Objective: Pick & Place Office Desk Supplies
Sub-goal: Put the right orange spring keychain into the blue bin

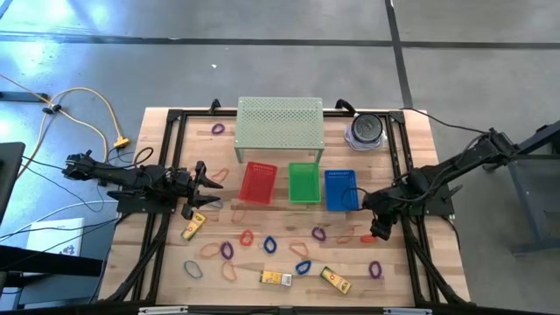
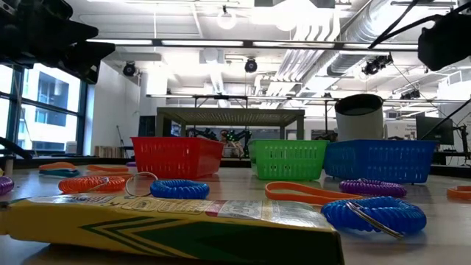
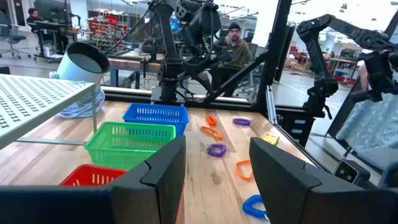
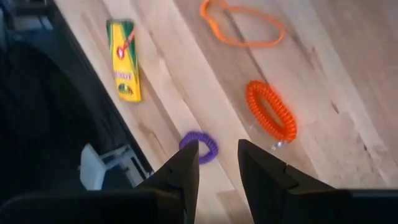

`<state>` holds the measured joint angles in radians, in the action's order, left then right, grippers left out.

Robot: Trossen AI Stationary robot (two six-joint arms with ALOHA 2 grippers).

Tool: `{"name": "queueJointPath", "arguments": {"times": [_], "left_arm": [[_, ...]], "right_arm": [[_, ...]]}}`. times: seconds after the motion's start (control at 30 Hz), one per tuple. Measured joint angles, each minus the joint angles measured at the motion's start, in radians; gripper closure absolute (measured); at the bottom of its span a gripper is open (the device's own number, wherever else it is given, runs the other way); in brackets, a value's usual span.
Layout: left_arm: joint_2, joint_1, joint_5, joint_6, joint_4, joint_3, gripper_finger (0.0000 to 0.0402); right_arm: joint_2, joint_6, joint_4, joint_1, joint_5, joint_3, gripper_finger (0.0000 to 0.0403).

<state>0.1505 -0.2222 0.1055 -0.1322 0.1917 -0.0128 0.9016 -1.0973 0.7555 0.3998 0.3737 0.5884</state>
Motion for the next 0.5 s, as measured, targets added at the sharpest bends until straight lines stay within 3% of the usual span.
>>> {"name": "queueJointPath", "arguments": {"times": [0.2, 0.5], "left_arm": [[0.000, 0.000, 0.000, 0.000, 0.000, 0.000, 0.0228], [0.000, 0.000, 0.002, 0.000, 0.000, 0.000, 0.0228]], "right_arm": [[0.002, -0.010, -0.008, 0.005, -0.017, 0.000, 0.0293], [0.003, -0.006, -0.026, 0.015, -0.054, 0.000, 0.0169]]}}
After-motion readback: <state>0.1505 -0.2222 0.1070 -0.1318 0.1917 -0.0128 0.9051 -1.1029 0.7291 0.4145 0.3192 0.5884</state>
